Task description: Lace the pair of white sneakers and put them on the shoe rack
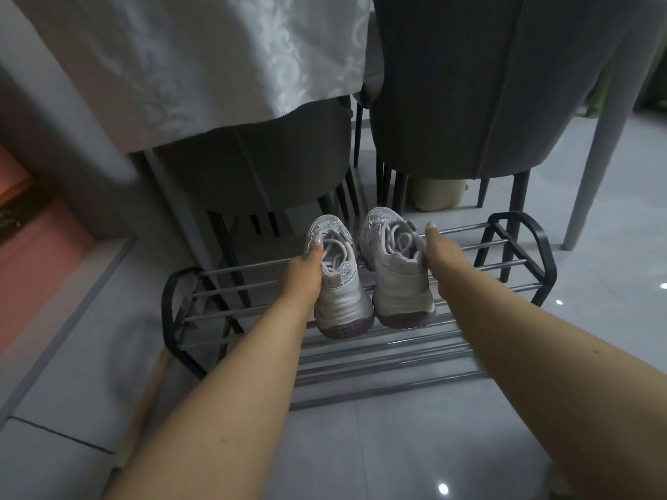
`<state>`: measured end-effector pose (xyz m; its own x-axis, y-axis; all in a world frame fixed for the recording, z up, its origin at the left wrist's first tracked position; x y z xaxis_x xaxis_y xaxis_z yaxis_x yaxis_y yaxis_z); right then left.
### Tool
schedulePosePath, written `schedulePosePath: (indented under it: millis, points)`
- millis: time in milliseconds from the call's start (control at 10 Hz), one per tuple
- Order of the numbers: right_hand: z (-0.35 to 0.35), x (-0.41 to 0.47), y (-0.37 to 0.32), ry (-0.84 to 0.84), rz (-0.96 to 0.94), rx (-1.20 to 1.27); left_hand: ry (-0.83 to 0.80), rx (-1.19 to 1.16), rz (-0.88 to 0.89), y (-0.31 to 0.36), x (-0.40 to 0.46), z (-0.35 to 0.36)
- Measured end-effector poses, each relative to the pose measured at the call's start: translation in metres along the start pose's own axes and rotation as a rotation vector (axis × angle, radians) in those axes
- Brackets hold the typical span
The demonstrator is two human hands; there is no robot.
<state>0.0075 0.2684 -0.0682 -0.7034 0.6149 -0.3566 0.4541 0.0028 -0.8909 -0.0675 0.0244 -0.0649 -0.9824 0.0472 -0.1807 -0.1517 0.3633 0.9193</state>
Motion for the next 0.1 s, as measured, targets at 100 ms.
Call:
schedulePosePath:
  millis: [100]
  points:
    - [-0.0199, -0.0178, -0.0159, 0.114, -0.088, -0.005, 0.136, 0.14, 0.119, 0.0174, -0.0143, -0.0065]
Point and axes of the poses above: each hand's wrist, its own x-axis towards the middle knuckle, its own z-axis out of the palm, y = z × x, the point moved 7 cm from there along x, towards the middle knuckle, and after that the axes turned 1 degree about -y, right-handed, at the moved point
